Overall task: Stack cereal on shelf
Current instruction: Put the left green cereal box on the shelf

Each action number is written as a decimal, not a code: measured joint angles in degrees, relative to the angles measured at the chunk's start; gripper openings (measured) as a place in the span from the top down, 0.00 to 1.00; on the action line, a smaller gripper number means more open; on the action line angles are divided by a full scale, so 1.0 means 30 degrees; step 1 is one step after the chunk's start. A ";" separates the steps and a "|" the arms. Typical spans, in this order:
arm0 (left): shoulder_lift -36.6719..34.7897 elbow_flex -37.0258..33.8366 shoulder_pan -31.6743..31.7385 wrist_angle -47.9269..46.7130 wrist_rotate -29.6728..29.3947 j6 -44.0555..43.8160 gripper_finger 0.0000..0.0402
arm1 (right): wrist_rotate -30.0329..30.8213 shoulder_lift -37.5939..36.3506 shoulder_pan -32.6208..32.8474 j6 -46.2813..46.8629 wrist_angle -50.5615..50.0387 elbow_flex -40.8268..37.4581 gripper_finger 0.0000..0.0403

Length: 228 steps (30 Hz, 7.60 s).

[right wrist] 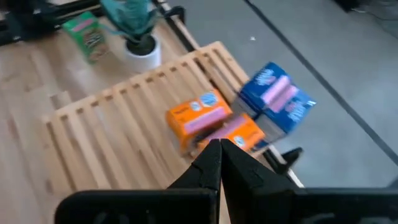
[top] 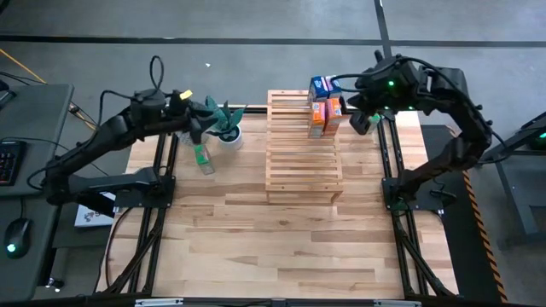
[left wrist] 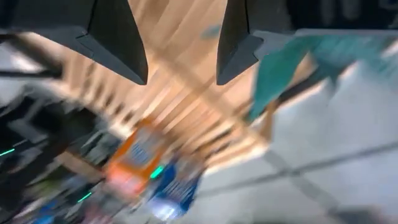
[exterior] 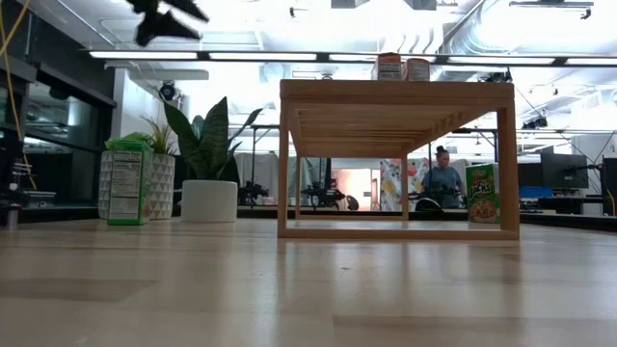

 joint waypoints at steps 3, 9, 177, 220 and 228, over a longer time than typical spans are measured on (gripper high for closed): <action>0.0000 0.0328 -0.0007 -0.3037 -0.1142 -0.0428 0.51 | 0.0954 -0.0318 0.0000 0.0600 -0.0144 -0.0007 1.00; 0.0021 0.0306 -0.0007 -0.6898 -0.1629 -0.2024 0.40 | 0.2257 -0.0723 0.0000 0.1644 -0.0591 -0.0007 1.00; 2.1836 2.0494 -0.8344 -0.2167 -0.0021 1.1195 0.33 | 0.3739 -0.0745 -0.0025 0.3553 0.0585 -0.0007 1.00; 1.6725 0.5214 -0.6645 1.0165 0.2422 0.1757 1.00 | -0.3050 -0.4991 0.7501 1.0534 1.4178 -2.0511 1.00; 1.8026 0.6528 -0.6491 1.0507 0.2204 0.2721 1.00 | -0.0911 -0.5037 0.7497 0.9949 1.4262 -2.0578 1.00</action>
